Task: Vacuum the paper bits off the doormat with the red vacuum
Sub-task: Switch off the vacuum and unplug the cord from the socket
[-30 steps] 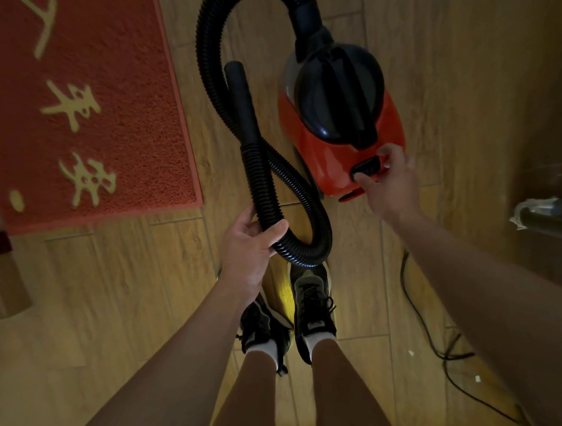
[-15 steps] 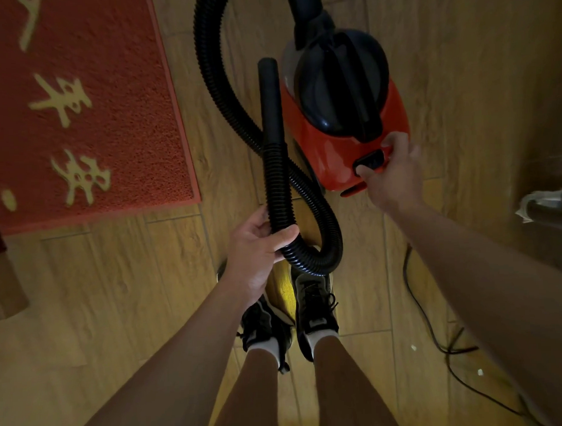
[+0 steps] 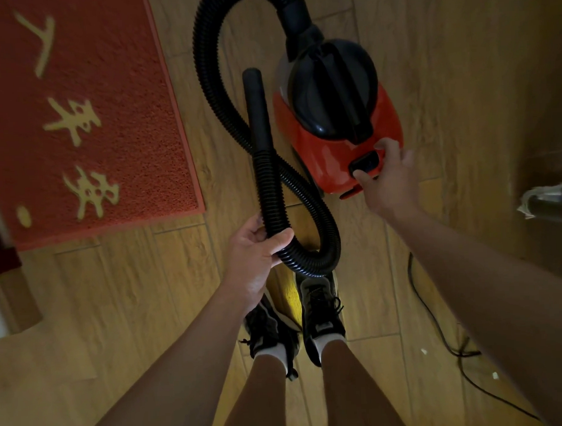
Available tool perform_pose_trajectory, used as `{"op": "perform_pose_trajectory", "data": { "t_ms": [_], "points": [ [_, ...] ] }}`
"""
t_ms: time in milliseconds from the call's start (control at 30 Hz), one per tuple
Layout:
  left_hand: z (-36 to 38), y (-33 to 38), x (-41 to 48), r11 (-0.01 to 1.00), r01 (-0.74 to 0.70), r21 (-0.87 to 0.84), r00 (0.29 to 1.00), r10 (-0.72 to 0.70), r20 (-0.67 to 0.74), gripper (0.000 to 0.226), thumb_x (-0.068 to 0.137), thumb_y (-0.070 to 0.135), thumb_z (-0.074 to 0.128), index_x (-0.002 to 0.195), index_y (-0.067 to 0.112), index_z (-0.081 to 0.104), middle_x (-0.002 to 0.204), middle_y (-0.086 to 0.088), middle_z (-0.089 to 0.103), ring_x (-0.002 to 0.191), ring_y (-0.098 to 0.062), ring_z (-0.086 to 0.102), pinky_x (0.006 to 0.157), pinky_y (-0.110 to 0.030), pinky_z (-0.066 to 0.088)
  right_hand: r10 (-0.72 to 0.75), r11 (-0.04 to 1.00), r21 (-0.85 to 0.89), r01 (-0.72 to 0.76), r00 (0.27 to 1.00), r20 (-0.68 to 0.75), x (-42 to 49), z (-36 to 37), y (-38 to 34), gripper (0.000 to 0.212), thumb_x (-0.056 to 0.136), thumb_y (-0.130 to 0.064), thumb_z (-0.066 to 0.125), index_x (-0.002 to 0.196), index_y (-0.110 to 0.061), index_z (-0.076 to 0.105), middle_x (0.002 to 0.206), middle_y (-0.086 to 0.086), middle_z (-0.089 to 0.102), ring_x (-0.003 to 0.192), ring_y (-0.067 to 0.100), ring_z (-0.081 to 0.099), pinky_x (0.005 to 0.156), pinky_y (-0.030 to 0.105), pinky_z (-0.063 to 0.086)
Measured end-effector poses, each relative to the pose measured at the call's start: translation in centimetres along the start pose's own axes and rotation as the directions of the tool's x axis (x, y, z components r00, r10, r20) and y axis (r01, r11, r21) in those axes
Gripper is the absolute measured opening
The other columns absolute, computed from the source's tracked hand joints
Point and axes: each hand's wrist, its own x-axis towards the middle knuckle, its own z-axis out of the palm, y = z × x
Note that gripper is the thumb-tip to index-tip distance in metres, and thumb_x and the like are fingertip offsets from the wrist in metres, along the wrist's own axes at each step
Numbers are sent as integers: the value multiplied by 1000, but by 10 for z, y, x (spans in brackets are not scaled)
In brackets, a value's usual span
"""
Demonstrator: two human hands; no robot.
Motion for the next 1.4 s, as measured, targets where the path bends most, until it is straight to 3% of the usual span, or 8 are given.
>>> {"op": "perform_pose_trajectory", "data": {
  "t_ms": [167,300,500,767,867,1033,1267,1400],
  "points": [
    [4,3,-5,1000,-16,0,1000,16,-12,25,89,-1,70,107,16,70,91,-5,66,92,-28,64,97,-57,53,4,1000,19,-5,999,51,-7,-3,0,60,90,-37,69,142,-25,41,141,6,38,120,24,53,101,43,49],
    [7,4,-9,1000,-27,-5,999,27,-25,31,89,-2,70,112,20,70,89,-3,65,91,-27,63,98,-57,52,3,1000,11,-4,995,103,-11,-8,0,63,92,-37,68,146,-24,39,145,4,36,126,23,50,103,36,46],
    [9,7,-17,999,-33,-15,999,33,-35,34,90,-2,69,112,25,69,89,-2,65,91,-24,63,99,-56,52,-35,997,-68,46,987,156,-16,-13,-4,65,94,-35,65,150,-21,37,150,5,38,134,24,46,109,41,44],
    [10,18,-20,999,-41,-2,997,41,-59,34,90,2,72,116,24,68,86,5,68,89,-18,66,100,-57,52,-78,977,-176,118,972,220,-25,-17,-22,55,96,-37,59,145,-15,45,144,8,44,131,27,46,110,42,41],
    [5,21,-22,999,-45,13,997,45,-68,38,90,4,73,120,27,67,87,7,70,91,-16,68,101,-55,53,-127,955,-231,184,962,242,-30,-18,-30,50,96,-33,60,140,-11,51,138,10,50,128,29,48,107,36,39],
    [-6,23,-27,999,-44,25,993,47,-108,46,88,7,76,126,29,64,91,8,74,97,-19,71,101,-54,53,-212,898,-322,300,936,279,-37,-22,-52,54,95,-32,60,143,-8,48,137,14,51,128,32,47,106,43,40],
    [-19,33,-34,998,-63,-24,991,59,-124,51,88,7,76,134,24,61,98,4,74,98,-19,71,88,-41,58,-294,809,-422,410,903,314,-43,-29,-92,47,98,-34,52,136,-8,51,142,11,49,126,33,49,102,46,45],
    [-25,39,-37,996,-80,-30,988,76,-134,47,88,8,76,126,32,62,104,1,75,99,-17,73,84,-37,58,-339,757,-464,460,884,323,-46,-33,-111,42,96,-33,50,131,-9,55,136,9,53,123,29,50,98,43,47]
  ]
}}
